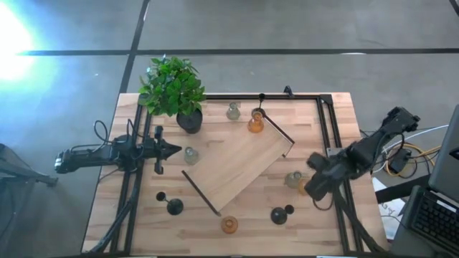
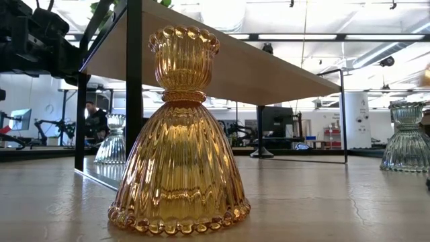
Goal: Pick & Place candle stick holders
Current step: Put the right yellow glass candle holder on the shelf
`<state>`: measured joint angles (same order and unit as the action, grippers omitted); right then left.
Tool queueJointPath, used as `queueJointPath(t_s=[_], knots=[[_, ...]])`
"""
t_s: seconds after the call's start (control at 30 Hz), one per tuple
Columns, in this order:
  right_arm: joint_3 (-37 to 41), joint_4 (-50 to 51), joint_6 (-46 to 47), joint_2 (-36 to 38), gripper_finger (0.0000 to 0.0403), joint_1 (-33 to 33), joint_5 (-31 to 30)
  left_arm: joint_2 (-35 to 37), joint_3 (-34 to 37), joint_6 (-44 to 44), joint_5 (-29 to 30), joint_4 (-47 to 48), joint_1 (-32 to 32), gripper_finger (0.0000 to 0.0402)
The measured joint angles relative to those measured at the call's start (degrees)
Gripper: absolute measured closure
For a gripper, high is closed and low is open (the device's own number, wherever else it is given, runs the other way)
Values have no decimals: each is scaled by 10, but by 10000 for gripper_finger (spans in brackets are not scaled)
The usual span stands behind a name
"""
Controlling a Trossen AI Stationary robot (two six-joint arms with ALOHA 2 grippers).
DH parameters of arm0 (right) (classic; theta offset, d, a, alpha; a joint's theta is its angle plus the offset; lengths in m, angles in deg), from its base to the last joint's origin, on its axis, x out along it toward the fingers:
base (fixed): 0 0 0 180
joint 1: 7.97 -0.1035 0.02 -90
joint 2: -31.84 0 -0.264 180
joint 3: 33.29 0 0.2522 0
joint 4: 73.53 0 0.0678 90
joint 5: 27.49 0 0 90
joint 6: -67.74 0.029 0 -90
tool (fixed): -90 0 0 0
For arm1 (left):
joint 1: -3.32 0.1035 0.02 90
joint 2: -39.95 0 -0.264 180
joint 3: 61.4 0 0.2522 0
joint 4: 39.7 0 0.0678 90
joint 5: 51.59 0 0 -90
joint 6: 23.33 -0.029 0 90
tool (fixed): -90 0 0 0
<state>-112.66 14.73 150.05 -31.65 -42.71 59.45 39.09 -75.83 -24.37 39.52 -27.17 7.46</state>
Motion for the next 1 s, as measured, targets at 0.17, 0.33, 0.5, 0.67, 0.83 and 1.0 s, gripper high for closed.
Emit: queueJointPath(t_s=[0.17, 0.33, 0.5, 0.67, 0.83, 1.0], knots=[[-104, 64, -136, -17, 392, 100, -10, 0, 0, 0, 0, 0, 0, 383], [-179, 74, -277, -45, 392, 208, -15, 0, 0, 0, 0, 0, 0, 383], [-215, 75, -402, -71, 392, 305, 15, 0, 0, 0, 0, 0, 0, 383], [-222, 59, -497, -104, 392, 376, 65, 0, 0, 0, 0, 0, 0, 383], [-222, 33, -572, -146, 392, 422, 120, 0, 0, 0, 0, 0, 0, 383], [-234, 19, -623, -190, 392, 446, 139, 0, 0, 0, 0, 0, 0, 383]])
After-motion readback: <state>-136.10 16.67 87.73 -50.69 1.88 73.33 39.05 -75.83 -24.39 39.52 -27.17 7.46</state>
